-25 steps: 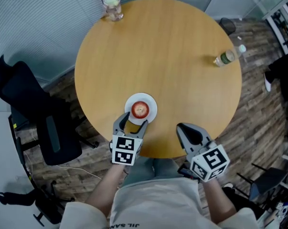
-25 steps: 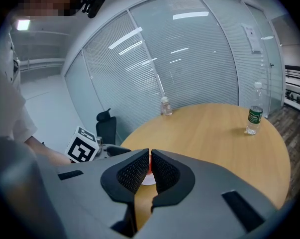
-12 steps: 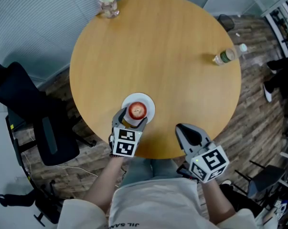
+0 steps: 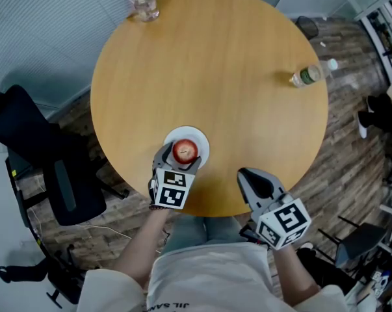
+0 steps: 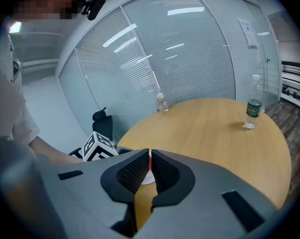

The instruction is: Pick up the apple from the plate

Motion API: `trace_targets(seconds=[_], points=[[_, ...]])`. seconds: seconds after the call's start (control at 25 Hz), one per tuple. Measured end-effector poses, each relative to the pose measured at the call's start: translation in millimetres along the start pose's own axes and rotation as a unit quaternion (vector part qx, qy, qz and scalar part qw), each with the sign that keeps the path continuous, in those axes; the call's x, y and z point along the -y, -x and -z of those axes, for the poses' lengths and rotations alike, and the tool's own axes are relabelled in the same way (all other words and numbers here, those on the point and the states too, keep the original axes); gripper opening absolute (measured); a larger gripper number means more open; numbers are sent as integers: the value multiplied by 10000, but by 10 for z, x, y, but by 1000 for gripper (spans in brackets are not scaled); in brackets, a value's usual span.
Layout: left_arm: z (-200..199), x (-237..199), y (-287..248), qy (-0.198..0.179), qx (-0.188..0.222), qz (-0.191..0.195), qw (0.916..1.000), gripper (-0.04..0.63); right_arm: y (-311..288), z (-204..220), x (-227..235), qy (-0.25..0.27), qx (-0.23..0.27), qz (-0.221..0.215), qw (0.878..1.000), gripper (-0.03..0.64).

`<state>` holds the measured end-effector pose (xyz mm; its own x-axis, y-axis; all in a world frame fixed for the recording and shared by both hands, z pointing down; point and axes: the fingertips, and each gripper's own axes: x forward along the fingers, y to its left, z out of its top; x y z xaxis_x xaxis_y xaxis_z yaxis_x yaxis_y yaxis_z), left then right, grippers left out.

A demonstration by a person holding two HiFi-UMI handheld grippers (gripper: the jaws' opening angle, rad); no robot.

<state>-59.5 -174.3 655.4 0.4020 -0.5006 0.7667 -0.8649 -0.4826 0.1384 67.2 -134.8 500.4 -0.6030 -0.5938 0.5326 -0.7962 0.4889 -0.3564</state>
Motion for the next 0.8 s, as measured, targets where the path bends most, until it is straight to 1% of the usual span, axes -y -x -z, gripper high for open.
trace_targets(seconds=[0.16, 0.44, 0.8], points=[[31, 12, -90, -29, 19, 35, 10000, 390, 6, 6, 27, -28, 2, 24, 10000, 35], [24, -2, -113, -49, -130, 25, 9999, 388, 10, 14, 53, -62, 9, 61, 10000, 35], [13, -21, -99, -53, -76, -11, 10000, 387, 5, -12, 42, -48, 31, 50, 10000, 35]])
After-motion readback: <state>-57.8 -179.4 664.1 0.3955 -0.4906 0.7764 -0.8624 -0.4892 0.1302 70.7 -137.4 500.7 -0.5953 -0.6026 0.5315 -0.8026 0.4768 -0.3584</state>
